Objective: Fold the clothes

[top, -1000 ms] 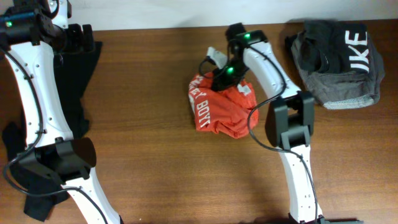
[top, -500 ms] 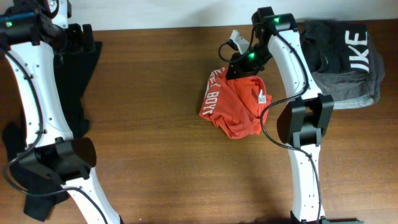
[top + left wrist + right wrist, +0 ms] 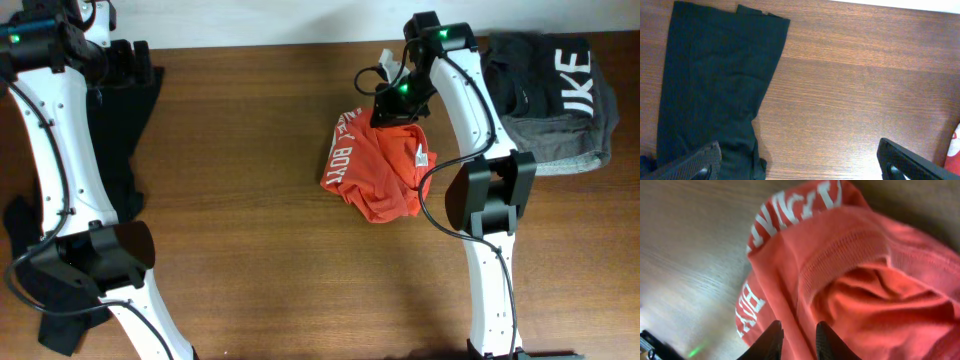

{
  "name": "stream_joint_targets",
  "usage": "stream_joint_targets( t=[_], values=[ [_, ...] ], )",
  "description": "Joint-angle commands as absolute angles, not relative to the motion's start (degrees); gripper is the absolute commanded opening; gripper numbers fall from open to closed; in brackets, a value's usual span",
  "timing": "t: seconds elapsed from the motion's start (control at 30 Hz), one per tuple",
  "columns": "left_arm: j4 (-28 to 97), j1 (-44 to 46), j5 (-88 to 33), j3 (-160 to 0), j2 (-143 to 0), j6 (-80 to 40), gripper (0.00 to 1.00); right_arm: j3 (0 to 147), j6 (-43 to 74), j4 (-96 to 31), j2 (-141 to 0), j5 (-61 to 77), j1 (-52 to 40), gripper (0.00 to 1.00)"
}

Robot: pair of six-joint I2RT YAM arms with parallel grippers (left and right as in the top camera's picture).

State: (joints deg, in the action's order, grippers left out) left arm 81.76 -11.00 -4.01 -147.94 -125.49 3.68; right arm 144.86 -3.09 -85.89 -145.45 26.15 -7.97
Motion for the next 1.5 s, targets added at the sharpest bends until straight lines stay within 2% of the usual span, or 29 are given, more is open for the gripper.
stream_joint_targets(
  t=[0.0,0.23,0.6,0.8,0.87,1.03,1.47],
  values=[
    [81.91,-10.76,-3.57,-147.76,-125.69,4.82,0.99,144.51,-0.97,-87.94,-143.76,24.56,-8.36,0.27],
    [81.93,-10.76,-3.6,-147.76,-125.69,4.82,0.99,142.89,-1.02,-88.68,-143.79,23.68,-9.32,0.27],
    [81.95,-10.76,-3.57,-147.76,-125.69,4.82,0.99,136.49,-0.99,-82.02,-143.79,23.68,-9.85,0.22],
    [81.93,-10.76,-3.57,-147.76,-125.69,4.82,0.99,136.51,-0.99,-80.12,-143.79,20.49,-9.34,0.24],
    [81.89,-10.76,-3.57,-147.76,-125.69,4.82,0.99,136.51,-1.02,-80.12,-143.79,20.1,-8.95,0.3],
    [81.89,-10.76,-3.57,-147.76,-125.69,4.84,0.99,136.51,-1.19,-80.05,-143.79,19.66,-7.46,0.33],
    [81.95,-10.76,-3.6,-147.76,-125.69,4.82,0.99,136.51,-1.19,-79.13,-143.79,20.93,-12.08,0.33]
  ],
)
